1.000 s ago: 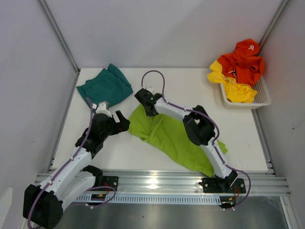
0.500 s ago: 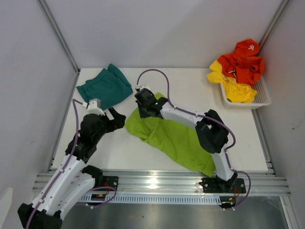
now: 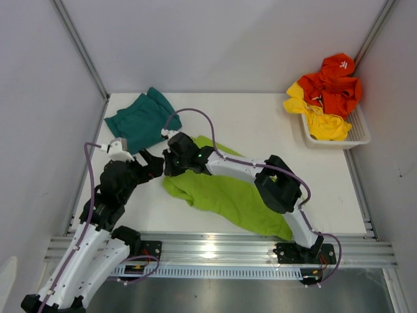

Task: Fold and stack the shorts
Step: Fold the shorts

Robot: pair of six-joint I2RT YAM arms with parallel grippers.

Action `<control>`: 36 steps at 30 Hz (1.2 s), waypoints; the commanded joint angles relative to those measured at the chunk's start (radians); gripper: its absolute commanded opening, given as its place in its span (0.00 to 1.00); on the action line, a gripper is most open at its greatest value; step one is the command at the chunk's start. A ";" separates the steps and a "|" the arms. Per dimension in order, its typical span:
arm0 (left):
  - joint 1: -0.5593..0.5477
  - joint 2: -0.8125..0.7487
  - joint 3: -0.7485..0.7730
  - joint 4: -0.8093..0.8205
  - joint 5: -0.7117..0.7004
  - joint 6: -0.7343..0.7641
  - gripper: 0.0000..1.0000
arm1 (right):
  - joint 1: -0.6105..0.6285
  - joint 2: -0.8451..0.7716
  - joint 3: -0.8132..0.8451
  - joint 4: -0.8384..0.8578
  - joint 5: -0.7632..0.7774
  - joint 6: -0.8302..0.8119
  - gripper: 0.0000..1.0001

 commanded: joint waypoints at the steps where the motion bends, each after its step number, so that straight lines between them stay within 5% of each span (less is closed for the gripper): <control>1: 0.009 -0.007 0.024 -0.029 -0.020 0.002 0.98 | 0.015 0.064 0.065 0.084 -0.107 0.037 0.00; 8: 0.008 -0.021 0.019 -0.049 -0.025 0.005 0.98 | 0.015 0.130 0.059 0.155 -0.259 0.080 0.19; 11: 0.009 -0.033 0.028 -0.054 -0.028 0.005 0.98 | 0.006 0.088 0.024 0.274 -0.362 0.126 0.48; 13: 0.009 -0.046 0.039 -0.061 -0.032 0.005 0.98 | -0.007 0.050 -0.007 0.313 -0.394 0.135 0.57; 18: 0.009 -0.052 0.057 -0.070 -0.041 0.011 0.98 | -0.037 -0.096 -0.025 0.258 -0.353 0.103 0.58; 26: 0.008 0.040 -0.030 0.084 0.095 0.016 0.98 | -0.215 -0.316 -0.416 0.442 -0.345 0.207 0.51; 36: 0.009 0.394 -0.105 0.322 0.091 0.002 0.99 | -0.284 -0.559 -0.725 0.268 -0.185 0.103 0.57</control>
